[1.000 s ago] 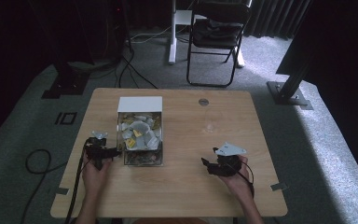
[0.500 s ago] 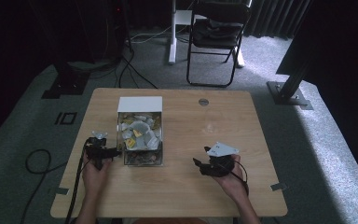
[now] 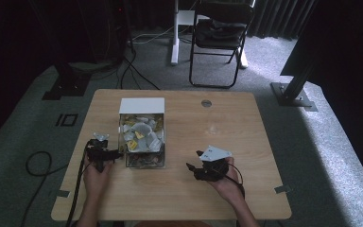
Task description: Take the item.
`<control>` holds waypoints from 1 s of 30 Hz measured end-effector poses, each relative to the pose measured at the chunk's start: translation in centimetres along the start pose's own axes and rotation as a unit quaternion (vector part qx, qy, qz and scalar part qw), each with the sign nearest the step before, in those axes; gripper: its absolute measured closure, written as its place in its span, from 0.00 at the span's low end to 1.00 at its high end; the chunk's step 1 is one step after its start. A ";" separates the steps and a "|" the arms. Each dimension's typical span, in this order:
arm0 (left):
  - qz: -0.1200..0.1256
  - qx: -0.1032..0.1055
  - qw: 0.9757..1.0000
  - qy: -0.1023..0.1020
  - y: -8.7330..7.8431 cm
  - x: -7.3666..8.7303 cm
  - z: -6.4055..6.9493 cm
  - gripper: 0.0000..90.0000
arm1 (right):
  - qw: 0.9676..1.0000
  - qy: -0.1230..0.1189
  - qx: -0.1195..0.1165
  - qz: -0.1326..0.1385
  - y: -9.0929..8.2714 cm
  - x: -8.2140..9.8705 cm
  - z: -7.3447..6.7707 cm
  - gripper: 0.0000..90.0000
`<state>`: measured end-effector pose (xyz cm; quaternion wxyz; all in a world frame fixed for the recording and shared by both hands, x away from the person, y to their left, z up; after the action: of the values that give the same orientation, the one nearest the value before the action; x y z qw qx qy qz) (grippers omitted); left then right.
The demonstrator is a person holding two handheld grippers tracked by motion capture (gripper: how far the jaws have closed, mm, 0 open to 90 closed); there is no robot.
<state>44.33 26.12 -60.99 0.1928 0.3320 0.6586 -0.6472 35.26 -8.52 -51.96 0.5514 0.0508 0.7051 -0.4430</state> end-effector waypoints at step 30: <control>0.002 -0.001 1.000 -0.002 0.0 0.0 0.0 0.06 | 0.995 -0.066 -0.078 0.000 3.2 -2.2 -6.6 0.59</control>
<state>44.37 26.09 -60.99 0.1959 0.3315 0.6578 -0.6473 33.04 -1.23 -51.98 0.5989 -0.0213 0.6995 -0.3894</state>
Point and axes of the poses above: each handheld gripper's, and its own axes: y roughly forward along the jaws, x roughly out of its underside, z roughly to its right, the point moved 9 cm from there along y, roughly forward along the jaws, and after that the axes turned 6 degrees about y, right-handed, at the moved point
